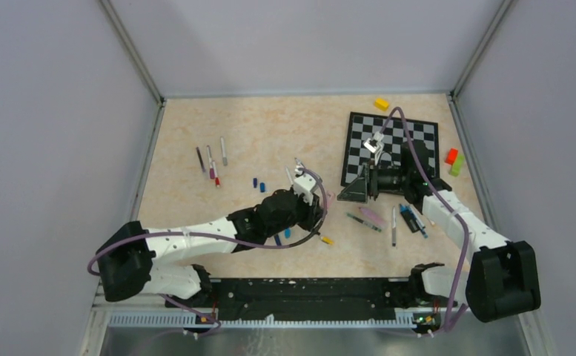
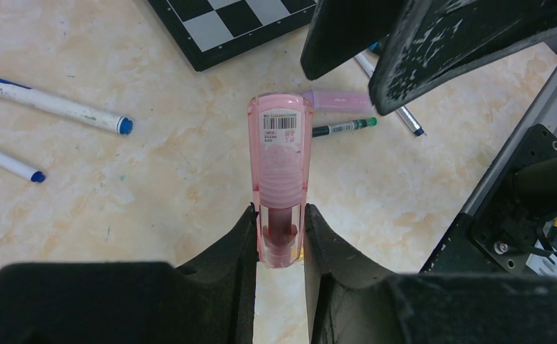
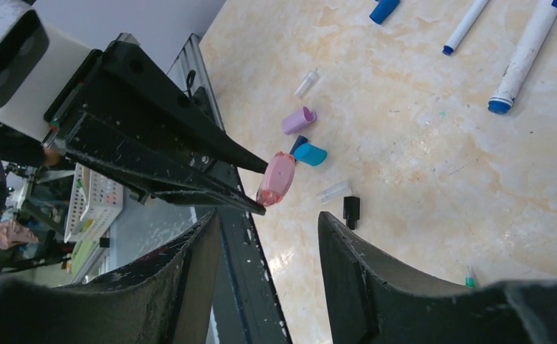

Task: Open the pen caps
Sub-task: Pick up the pen from the center of the board.

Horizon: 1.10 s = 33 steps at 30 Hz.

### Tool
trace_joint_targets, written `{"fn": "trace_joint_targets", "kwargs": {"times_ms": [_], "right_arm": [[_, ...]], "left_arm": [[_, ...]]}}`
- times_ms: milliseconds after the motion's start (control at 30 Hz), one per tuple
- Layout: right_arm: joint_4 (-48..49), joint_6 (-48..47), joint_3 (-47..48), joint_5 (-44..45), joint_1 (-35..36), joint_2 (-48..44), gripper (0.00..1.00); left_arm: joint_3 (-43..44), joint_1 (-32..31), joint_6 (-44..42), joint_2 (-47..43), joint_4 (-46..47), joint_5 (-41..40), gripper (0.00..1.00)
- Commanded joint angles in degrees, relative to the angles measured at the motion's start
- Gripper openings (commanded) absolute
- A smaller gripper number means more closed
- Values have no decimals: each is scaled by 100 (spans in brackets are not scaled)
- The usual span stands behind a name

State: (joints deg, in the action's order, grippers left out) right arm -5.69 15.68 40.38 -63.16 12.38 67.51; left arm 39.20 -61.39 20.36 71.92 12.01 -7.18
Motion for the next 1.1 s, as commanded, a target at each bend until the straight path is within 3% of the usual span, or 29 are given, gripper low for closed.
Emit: {"fn": "trace_joint_targets", "kwargs": {"times_ms": [0,267,500,600,667,767,833,900,933,1000,1067], "right_arm": [[226,116,72,258,221,146,51],[259,206,80,485,414,333,44],[653,597,34,300,500,421,30],[737,638,27,261,511,423,18],[741,613,26,227,519,415,0],[817,617,-11,112,515,336,0],[993,668,-101,22,509,223,0],[1338,691,-233,-156,484,61,0],[1612,754,-337,-304,450,-51,0],[2267,833,-579,-676,385,-279,0],[2562,694,-760,-914,369,-529,0]], "left_arm": [[459,-195,-178,286,133,-462,8],[793,-412,-293,553,-60,-753,8],[951,-521,-393,692,-141,-814,9],[999,-554,-418,720,-183,-852,9],[1012,-559,-423,715,-211,-898,10],[973,-559,-410,573,-213,-997,14],[900,-559,-306,376,-209,-1083,30],[705,-554,-161,69,-121,-1062,53],[543,-544,-175,-121,65,-971,72],[129,-480,-214,-607,431,-641,97],[-369,-397,-222,-1129,729,-134,99]]}}
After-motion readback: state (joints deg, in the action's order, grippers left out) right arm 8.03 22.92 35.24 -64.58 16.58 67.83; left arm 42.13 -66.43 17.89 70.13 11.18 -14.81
